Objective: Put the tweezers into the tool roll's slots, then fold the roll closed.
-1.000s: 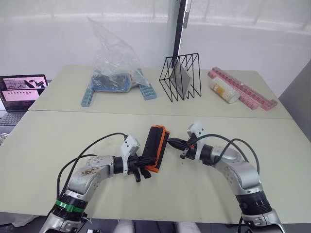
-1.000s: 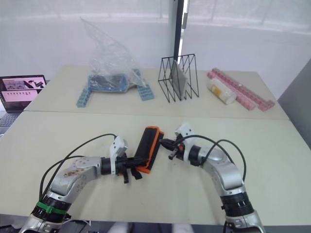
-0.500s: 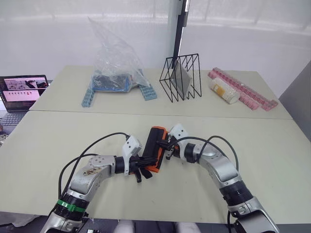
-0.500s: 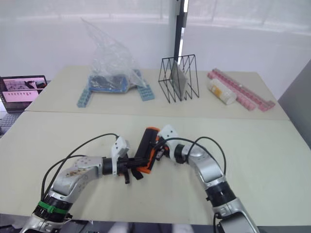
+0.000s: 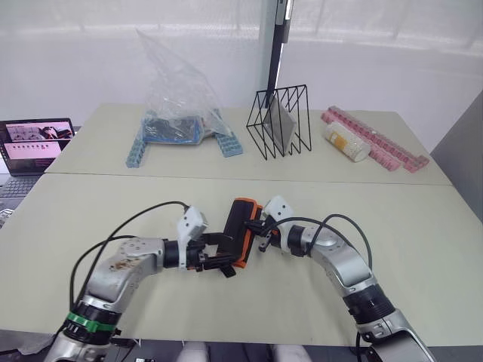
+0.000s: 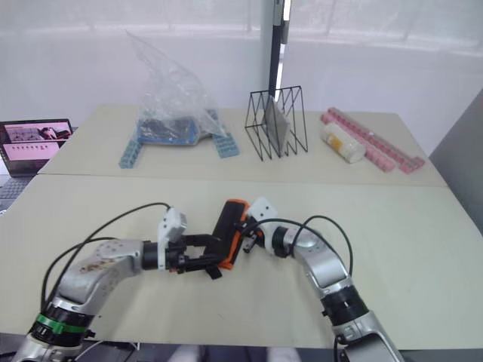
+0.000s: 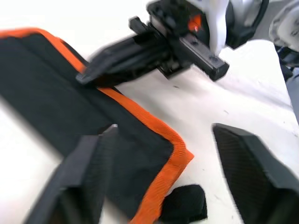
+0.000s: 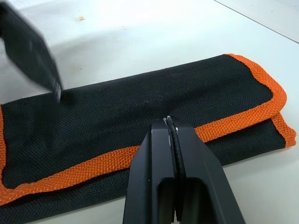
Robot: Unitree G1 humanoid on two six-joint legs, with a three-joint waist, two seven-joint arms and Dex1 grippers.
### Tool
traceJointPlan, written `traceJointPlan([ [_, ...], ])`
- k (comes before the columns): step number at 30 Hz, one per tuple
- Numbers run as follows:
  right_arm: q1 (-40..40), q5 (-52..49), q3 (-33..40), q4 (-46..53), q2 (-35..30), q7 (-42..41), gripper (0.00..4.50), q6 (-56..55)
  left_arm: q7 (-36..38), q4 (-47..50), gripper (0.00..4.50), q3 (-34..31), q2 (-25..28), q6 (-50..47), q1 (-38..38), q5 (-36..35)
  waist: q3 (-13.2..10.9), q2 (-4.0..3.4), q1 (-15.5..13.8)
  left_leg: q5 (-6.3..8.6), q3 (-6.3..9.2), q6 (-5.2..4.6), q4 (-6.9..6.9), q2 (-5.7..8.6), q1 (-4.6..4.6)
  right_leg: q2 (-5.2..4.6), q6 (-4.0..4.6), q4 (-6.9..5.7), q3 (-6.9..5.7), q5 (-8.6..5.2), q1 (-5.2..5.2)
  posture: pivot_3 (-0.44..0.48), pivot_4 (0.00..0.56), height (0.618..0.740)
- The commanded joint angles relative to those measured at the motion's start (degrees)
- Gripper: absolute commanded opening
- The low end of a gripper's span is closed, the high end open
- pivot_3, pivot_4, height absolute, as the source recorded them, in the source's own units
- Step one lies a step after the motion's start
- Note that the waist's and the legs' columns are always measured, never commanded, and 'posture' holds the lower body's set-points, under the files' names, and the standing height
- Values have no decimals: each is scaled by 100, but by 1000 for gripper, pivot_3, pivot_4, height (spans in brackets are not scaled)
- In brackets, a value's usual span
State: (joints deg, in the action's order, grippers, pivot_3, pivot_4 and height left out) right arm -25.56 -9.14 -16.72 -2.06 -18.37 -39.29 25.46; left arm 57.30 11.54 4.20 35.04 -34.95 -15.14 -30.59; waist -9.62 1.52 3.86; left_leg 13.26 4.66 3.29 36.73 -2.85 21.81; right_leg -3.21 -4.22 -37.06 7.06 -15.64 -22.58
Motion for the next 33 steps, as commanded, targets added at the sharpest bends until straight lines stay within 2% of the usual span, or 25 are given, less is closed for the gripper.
traceJointPlan([
  [1,199,172,-150,-200,-11,7,0,168,367,-39,3197,-193,72,297,-140,-143,0,0,-1,0,0,0,0,0,0,0,0,0,0,0,0,0,150,718],
  [4,189,174,-162,-209,8,8,0,164,716,-271,2363,-88,37,834,-189,40,0,0,2,0,0,0,0,0,0,0,0,1,-1,0,0,0,150,718],
  [11,166,182,-145,-197,23,8,0,178,1072,-1143,18,406,-282,2008,-446,746,0,0,6,0,0,0,0,0,3,2,2,2,-1,0,-4,0,150,718],
  [14,203,175,-150,-62,-28,-21,0,224,1086,-1812,18,681,-539,2474,-638,1133,0,0,-1,0,0,0,0,0,6,2,2,2,-2,0,-4,0,150,718],
  [19,220,96,-125,211,-84,-109,0,200,1003,-2602,18,972,-621,3156,-629,1792,0,-1,-7,0,0,0,0,0,9,1,3,3,-1,1,-6,0,150,718],
  [26,185,-366,190,677,-5,-527,0,-367,1126,-2628,18,1141,-598,3322,-406,1929,0,-2,9,0,0,-1,0,0,7,1,1,3,-1,0,-4,0,150,718],
  [33,146,-46,-162,598,-242,-769,0,-303,1092,-2417,18,1140,-570,3229,-312,1919,0,-2,9,1,1,-2,0,0,11,0,-1,5,-1,-1,-6,0,150,718],
])
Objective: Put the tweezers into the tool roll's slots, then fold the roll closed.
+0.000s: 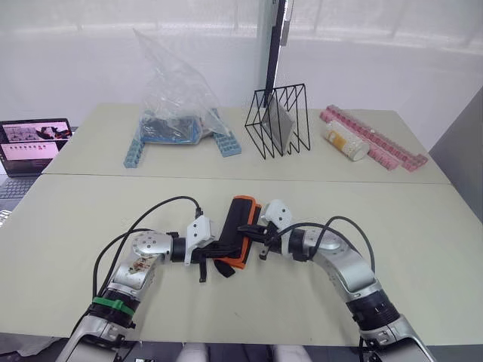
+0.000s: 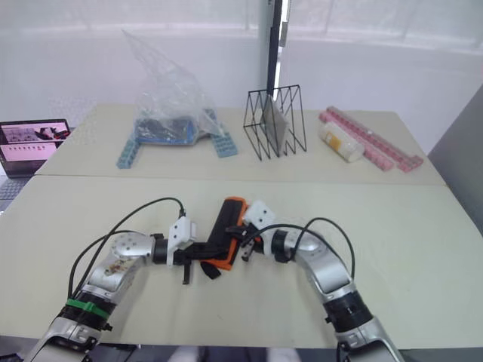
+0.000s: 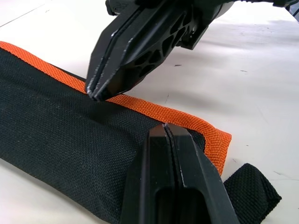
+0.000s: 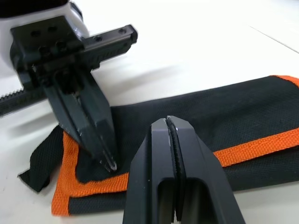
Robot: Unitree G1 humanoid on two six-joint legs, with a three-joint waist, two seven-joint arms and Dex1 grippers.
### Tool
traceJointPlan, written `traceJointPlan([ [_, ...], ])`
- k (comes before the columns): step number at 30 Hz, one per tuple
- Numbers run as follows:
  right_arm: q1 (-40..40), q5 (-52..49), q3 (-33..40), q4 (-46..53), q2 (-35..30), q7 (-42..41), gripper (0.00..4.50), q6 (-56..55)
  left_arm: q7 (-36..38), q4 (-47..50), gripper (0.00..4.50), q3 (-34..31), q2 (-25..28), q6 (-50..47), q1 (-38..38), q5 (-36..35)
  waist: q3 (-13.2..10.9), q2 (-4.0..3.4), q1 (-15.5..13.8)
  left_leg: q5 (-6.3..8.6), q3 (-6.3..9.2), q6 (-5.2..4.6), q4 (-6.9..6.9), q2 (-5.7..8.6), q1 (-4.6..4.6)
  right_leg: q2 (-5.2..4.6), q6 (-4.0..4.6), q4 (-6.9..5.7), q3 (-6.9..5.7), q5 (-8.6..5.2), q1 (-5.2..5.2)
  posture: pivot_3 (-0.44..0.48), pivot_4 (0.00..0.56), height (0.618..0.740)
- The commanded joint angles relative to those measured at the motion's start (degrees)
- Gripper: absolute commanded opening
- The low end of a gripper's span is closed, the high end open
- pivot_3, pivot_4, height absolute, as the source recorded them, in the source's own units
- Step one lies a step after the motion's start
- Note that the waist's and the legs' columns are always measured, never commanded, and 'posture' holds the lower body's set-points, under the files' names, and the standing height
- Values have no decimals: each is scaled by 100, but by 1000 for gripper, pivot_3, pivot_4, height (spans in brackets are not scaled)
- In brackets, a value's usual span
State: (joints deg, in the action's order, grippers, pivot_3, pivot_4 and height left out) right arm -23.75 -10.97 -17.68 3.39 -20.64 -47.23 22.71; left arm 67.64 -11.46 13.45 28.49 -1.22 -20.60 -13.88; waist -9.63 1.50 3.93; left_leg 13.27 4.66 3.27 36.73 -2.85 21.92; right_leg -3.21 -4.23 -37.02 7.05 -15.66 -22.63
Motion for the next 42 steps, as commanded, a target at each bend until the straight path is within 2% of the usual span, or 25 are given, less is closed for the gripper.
traceJointPlan([
  [1,-39,194,-94,-25,-9,78,0,21,54,-104,18,215,91,-144,243,253,0,0,5,0,0,0,0,0,0,0,0,0,0,0,-2,0,150,718],
  [5,-69,489,-225,-474,1,261,0,165,53,-46,18,199,104,-167,262,240,1,0,10,1,0,-1,0,0,-1,0,0,0,1,0,-2,0,150,718],
  [12,-398,449,102,-1271,279,651,0,412,90,-27,18,169,152,-145,299,213,2,-1,27,1,0,-2,-1,-1,-43,2,0,-1,2,-1,34,0,150,718],
  [29,-1403,577,428,-2890,629,994,0,-113,82,109,18,146,184,-240,339,171,8,-10,15,1,0,-2,-3,-1,-55,3,0,-5,4,-1,40,0,150,718],
  [35,-1358,473,534,-2773,693,868,0,-488,44,147,18,116,186,-270,343,167,8,-11,18,1,0,-2,-5,-1,-53,2,1,-4,4,-2,39,0,150,718],
  [39,-1172,-51,827,-1981,757,450,0,-852,-121,368,18,-77,210,-413,328,75,4,-15,18,1,0,-2,-6,-1,-40,2,0,-2,4,-3,28,0,150,718],
  [42,-1031,-225,1012,-1382,576,353,0,-635,-262,522,18,-379,296,-558,318,-70,1,-20,24,1,0,-2,-6,-1,9,2,1,-5,4,-1,-18,0,150,718],
])
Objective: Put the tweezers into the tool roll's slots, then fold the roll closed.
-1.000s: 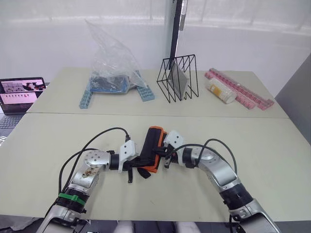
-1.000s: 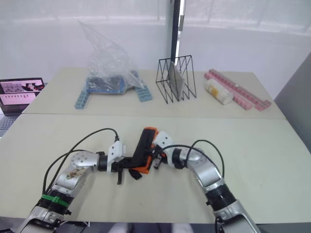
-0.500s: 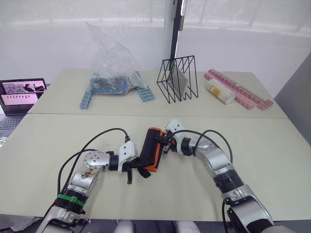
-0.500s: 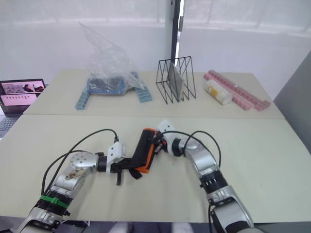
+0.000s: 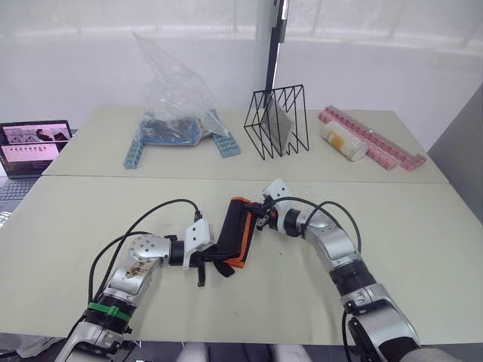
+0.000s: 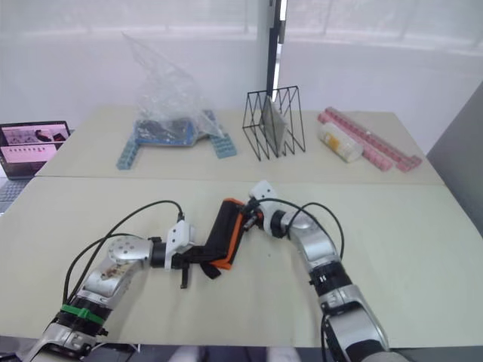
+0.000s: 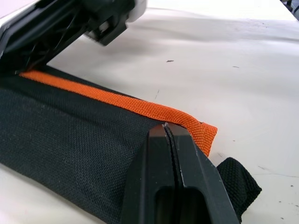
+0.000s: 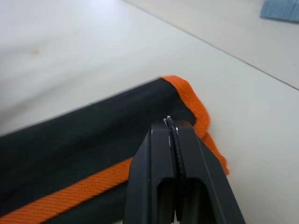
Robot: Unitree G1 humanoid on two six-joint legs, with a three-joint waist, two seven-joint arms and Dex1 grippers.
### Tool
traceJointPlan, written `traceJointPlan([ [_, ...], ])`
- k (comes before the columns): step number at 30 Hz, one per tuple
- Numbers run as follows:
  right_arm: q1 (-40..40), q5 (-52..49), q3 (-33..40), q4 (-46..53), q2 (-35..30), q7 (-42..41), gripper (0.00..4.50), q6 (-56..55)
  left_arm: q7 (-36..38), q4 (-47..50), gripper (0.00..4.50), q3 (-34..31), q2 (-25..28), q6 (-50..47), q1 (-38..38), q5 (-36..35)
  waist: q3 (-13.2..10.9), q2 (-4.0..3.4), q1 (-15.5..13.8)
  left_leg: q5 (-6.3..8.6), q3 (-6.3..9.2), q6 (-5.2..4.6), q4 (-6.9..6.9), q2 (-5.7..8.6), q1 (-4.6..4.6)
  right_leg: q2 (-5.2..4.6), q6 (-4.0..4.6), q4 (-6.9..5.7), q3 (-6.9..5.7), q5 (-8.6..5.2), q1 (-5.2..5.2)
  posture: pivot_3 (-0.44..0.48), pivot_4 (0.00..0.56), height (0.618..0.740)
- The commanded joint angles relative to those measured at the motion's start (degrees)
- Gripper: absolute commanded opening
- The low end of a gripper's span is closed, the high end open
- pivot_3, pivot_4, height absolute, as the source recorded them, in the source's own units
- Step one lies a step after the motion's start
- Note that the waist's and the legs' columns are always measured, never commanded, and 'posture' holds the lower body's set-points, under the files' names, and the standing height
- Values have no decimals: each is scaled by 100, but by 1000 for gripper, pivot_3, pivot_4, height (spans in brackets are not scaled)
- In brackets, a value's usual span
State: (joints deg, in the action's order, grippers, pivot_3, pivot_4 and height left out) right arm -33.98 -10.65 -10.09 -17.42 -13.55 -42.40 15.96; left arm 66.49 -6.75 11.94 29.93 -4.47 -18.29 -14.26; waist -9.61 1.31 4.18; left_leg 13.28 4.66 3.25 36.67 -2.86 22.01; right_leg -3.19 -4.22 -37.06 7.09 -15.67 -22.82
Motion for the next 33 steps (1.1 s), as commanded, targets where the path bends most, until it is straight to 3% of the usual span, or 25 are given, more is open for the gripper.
traceJointPlan([
  [1,31,-287,280,840,-189,-156,0,80,-174,89,18,-295,169,-262,90,-73,-2,-1,-7,0,0,0,0,0,19,0,8,-6,1,6,-22,0,150,718],
  [10,644,-868,952,2146,-1242,-565,0,632,-556,1759,18,-1576,672,-1284,802,-1218,-49,1,-26,0,1,0,0,1,44,-6,34,2,-3,22,-41,0,150,718],
  [14,1316,-1155,1667,2571,-1968,-759,0,707,-769,2429,18,-2818,1101,-1607,1781,-1671,-70,2,-28,1,1,-2,0,1,50,-8,30,6,-4,18,-44,0,150,718],
  [17,2032,-1175,2205,2684,-2349,-769,876,490,-849,2400,881,-3820,1282,-1447,2585,-1671,-83,6,-30,6,0,-9,-1,1,52,-10,34,10,-6,15,-46,0,150,718],
  [21,2718,-1370,2815,2733,-2500,-748,2229,395,-787,2016,2204,-4433,1366,-860,3366,-1270,-89,10,-28,7,-7,-9,-3,2,48,-11,6,15,-3,-9,-44,0,150,718],
  [27,3842,-1314,3727,2334,-2425,-662,4274,-340,-877,1365,4194,-5311,1147,-293,3955,-1363,-99,32,-66,7,-12,-8,-2,1,40,-13,5,17,-2,-10,-38,0,150,718],
  [28,3964,-1366,3865,2223,-2356,-637,4500,-437,-883,1300,4488,-5393,1120,-231,4005,-1376,-100,37,-72,7,-12,-8,-2,1,40,-13,5,20,-2,-10,-36,0,150,718],
  [33,4293,-1428,4259,1849,-2272,-580,4500,-823,-1018,917,4488,-5631,1015,77,4182,-1268,-102,41,-51,7,-13,-7,-2,1,39,-13,7,21,-1,-9,-36,0,150,718],
])
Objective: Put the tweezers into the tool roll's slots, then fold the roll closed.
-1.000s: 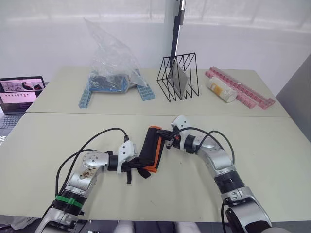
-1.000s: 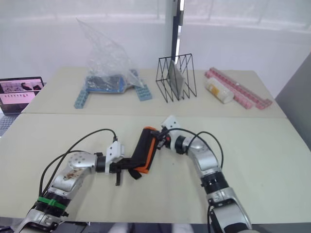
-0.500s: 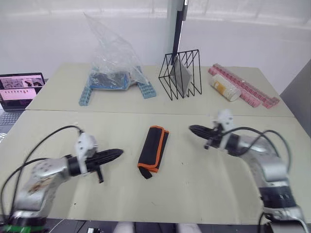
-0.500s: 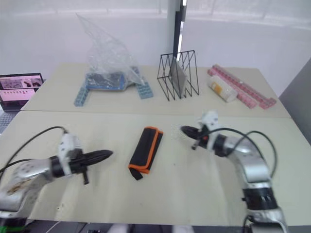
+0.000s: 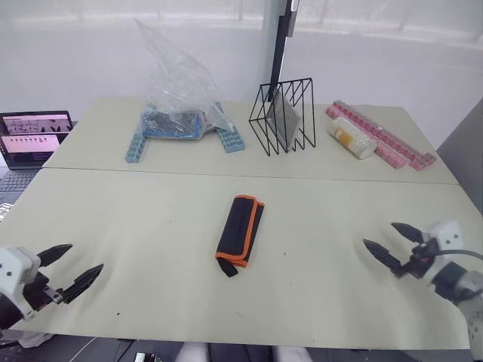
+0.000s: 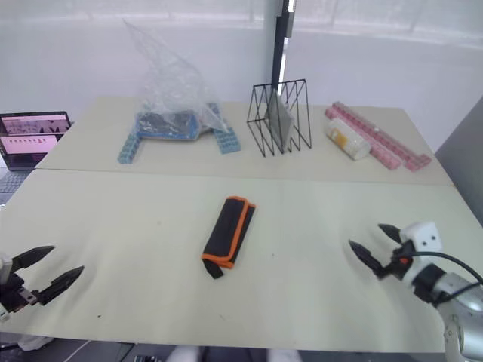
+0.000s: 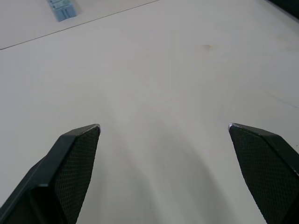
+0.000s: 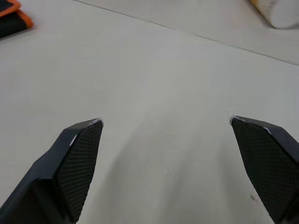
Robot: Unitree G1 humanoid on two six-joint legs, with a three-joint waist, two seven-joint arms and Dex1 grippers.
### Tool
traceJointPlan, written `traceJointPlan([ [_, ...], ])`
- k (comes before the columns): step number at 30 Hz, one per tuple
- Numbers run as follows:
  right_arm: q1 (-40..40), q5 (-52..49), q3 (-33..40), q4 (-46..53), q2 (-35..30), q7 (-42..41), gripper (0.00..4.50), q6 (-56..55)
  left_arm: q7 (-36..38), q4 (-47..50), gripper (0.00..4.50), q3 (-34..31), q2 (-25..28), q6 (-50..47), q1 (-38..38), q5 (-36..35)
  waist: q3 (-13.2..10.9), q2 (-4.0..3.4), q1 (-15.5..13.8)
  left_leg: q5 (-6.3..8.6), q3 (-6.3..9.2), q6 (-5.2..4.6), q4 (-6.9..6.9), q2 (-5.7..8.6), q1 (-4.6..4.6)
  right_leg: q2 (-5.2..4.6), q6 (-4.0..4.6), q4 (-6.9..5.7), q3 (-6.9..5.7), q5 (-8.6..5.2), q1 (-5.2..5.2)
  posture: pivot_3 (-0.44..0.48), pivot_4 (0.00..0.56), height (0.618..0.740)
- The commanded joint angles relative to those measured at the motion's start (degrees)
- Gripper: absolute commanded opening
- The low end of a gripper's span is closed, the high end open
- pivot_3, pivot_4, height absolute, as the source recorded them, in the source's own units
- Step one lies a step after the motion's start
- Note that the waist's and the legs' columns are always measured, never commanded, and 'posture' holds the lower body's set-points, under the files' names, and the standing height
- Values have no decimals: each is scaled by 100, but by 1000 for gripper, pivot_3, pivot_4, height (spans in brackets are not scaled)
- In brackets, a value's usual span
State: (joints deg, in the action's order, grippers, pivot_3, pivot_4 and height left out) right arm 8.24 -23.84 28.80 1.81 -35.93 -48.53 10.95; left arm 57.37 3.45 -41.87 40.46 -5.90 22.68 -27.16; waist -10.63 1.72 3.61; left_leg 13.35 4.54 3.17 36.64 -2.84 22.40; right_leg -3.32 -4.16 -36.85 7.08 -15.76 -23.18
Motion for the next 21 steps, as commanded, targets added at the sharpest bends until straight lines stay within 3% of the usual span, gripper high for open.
traceJointPlan([
  [1,95,-94,399,-147,-52,40,4500,-387,-139,-133,4488,-254,-46,192,124,16,0,0,13,0,0,0,0,0,-1,0,0,-1,0,0,0,0,150,718],
  [21,-26,-89,153,-267,-195,30,4500,-317,-410,-67,4488,105,61,-238,-51,23,1,0,28,0,-2,0,0,0,-7,1,-2,-10,1,2,6,0,150,718],
])
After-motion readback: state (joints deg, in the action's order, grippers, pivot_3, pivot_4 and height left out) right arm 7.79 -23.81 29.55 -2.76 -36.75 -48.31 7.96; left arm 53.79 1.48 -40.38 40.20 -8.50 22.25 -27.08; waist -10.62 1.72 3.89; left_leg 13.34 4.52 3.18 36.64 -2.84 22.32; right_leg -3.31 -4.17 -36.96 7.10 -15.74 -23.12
